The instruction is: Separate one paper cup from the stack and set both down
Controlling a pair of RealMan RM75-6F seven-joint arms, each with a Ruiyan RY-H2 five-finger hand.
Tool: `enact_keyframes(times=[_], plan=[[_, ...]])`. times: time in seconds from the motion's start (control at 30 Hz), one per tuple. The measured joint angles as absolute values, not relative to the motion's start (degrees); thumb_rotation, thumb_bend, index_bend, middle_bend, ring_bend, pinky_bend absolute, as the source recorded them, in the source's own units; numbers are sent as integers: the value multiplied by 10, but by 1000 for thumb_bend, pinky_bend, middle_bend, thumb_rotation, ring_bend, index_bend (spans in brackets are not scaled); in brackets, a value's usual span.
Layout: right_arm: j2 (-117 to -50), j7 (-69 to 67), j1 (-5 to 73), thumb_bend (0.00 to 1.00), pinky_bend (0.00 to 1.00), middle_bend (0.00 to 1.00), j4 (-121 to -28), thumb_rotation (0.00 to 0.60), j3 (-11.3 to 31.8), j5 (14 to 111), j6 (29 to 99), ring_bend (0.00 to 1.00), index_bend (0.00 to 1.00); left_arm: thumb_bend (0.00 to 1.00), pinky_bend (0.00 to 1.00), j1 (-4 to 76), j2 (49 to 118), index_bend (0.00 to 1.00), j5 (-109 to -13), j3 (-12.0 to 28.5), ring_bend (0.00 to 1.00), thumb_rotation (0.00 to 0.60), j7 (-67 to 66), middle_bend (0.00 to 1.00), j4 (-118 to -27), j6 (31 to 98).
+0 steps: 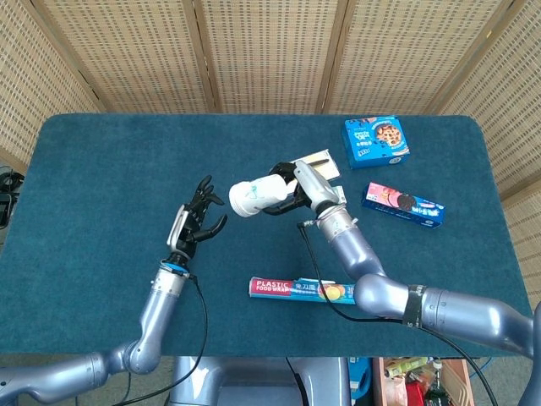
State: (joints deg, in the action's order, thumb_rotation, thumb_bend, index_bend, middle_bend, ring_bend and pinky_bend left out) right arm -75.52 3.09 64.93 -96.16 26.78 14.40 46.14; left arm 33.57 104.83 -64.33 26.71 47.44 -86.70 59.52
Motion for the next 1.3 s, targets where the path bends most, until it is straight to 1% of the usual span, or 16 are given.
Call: enact_keyframes(times=[0.5, 1.03, 1.3], plan=[[-748, 23, 647, 263, 728, 620, -966, 600, 264, 148, 458, 482, 753, 409, 0, 346, 1068, 490, -640, 272, 0, 600, 473, 0, -858, 591], [-745, 18, 646, 264, 728, 619, -967, 600, 257, 151, 456, 482, 753, 412, 0, 359, 1081, 491, -643, 281, 0, 600, 472, 4, -861, 586], [-740, 12, 642, 263, 727, 618, -966, 600, 255, 153, 452, 482, 753, 414, 0, 366, 1091, 529, -631, 285, 0, 600, 469, 13, -856, 579]])
